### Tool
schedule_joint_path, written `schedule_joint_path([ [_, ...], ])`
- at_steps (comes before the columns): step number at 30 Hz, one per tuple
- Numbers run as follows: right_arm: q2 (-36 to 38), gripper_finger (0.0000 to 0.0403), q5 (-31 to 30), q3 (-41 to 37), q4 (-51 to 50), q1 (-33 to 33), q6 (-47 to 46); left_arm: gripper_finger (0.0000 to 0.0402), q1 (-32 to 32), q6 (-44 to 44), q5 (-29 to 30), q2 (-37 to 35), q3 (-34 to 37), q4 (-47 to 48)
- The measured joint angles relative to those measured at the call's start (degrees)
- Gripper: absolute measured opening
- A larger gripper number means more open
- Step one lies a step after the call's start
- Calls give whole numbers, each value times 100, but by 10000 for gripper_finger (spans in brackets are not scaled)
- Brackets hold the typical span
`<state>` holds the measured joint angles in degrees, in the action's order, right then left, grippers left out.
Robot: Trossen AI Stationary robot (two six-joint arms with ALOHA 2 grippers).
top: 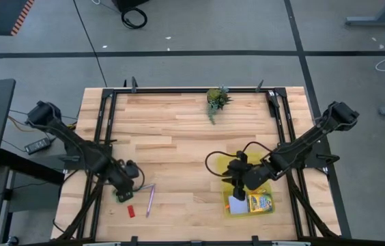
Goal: Pack school essentials
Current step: Put the green scissors into the yellow supply box
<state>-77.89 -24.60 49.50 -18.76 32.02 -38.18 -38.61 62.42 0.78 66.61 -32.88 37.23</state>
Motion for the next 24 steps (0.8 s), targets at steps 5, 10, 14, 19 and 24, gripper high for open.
schedule_joint_path([
  [5,9,119,72,-1,0,-49,0,220,-321,22,268,527,-519,420],
  [10,9,119,89,-1,15,-49,-6,200,-748,0,945,1101,-1061,924],
  [14,9,119,89,-1,16,-47,-8,191,-904,317,1029,1310,-1081,745],
  [19,9,119,89,1,26,-47,33,200,-1079,907,1177,1331,-979,746],
  [24,9,119,89,-1,26,-47,126,210,-1213,1014,1216,1329,-797,454],
])
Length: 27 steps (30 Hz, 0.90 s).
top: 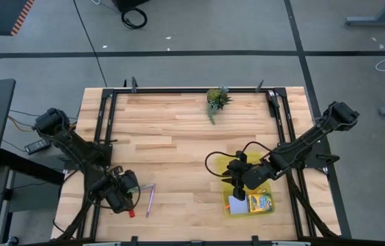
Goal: Pack school essentials
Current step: Put the green scissors into the yellow supply box
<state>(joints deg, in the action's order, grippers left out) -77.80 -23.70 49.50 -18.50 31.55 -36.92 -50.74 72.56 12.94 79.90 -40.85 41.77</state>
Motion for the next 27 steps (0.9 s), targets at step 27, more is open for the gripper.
schedule_joint_path([
  [27,-4,119,-53,0,28,2,-53,190,15,-424,-73,106,288,-292],
])
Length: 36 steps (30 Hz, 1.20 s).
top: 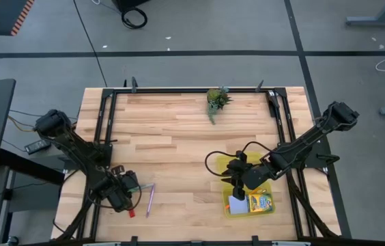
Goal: Pack school essentials
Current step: Put the green scissors into the yellow supply box
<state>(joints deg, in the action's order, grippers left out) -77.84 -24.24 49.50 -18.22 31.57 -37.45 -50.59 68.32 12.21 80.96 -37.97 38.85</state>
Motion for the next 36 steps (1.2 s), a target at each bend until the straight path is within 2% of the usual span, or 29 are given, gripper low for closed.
schedule_joint_path([
  [10,0,119,-12,0,60,0,-1,211,0,231,-166,418,-16,-231],
  [22,-2,119,-12,0,79,0,4,118,40,352,-288,427,-19,-252],
  [29,-2,119,-12,0,79,0,42,126,204,320,-497,220,-44,-36],
  [36,-2,119,-12,0,79,-2,42,116,454,331,-557,-96,-58,82],
])
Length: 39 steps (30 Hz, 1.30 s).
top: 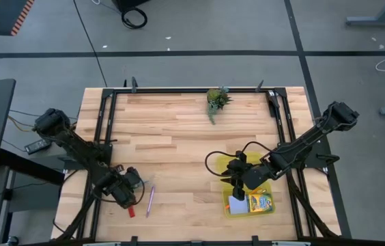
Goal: Pack school essentials
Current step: Put the green scissors into the yellow supply box
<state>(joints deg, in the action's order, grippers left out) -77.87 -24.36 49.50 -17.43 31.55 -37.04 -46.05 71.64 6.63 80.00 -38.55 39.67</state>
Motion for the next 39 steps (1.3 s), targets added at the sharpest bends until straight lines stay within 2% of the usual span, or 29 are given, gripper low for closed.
schedule_joint_path([
  [13,193,119,0,-2,-268,-82,44,117,878,-664,-78,-12,-755,77],
  [20,652,119,-78,-43,-796,-105,105,119,1449,-1226,286,-10,-1225,70],
  [27,1220,119,-111,-447,-963,-105,-214,120,2006,-1564,626,-3,-1618,-359],
  [32,1646,119,-117,-594,-1072,-108,-302,120,2276,-1728,755,281,-2036,-504],
  [39,2226,119,-239,-601,-1929,-110,-509,120,2473,-2161,744,1279,-3138,-497],
])
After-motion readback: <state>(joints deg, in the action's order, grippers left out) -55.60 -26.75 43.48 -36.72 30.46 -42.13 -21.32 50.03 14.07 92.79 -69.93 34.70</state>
